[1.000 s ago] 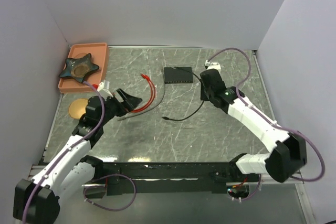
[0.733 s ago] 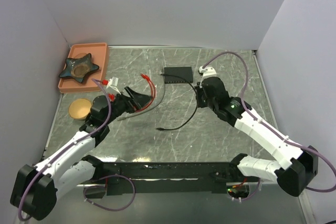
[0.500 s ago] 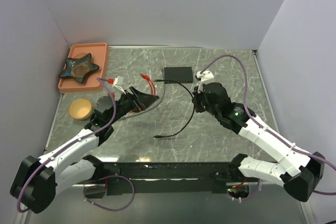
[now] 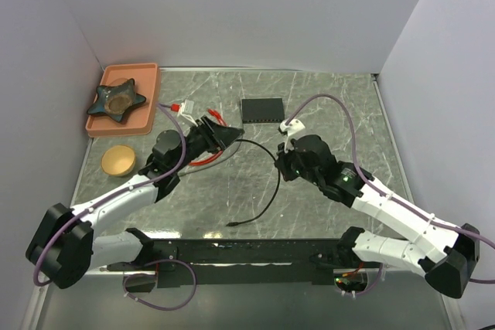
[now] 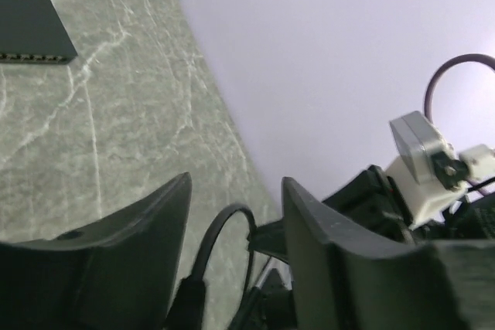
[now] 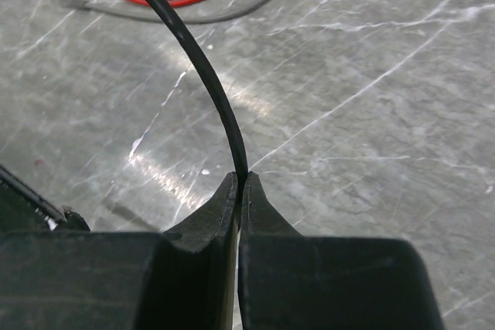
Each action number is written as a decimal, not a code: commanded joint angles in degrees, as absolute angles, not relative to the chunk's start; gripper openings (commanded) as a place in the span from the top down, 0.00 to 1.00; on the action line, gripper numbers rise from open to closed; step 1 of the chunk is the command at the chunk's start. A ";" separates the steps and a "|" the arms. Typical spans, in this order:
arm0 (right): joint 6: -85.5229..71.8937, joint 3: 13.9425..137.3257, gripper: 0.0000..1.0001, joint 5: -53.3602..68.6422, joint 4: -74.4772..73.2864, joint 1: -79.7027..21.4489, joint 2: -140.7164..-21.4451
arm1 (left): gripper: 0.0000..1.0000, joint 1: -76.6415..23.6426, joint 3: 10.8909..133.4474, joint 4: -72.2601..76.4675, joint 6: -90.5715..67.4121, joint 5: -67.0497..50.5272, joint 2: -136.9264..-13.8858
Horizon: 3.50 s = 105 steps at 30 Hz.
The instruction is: Insert the plug into the switch port
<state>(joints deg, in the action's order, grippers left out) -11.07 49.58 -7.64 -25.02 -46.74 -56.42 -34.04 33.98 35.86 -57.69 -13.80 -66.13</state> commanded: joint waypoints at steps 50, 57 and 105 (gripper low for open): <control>-15.99 53.70 1.00 -4.66 -9.22 -42.28 -61.44 | 0.05 -38.06 33.85 24.96 -50.27 -0.62 -54.15; -19.07 51.59 1.00 2.45 -7.13 -42.01 -60.73 | 0.06 -38.06 31.91 30.58 -50.80 -3.60 -53.52; -10.97 58.80 1.00 55.45 -14.52 -34.90 -66.01 | 0.26 -39.02 21.88 39.46 -36.74 -13.79 -36.56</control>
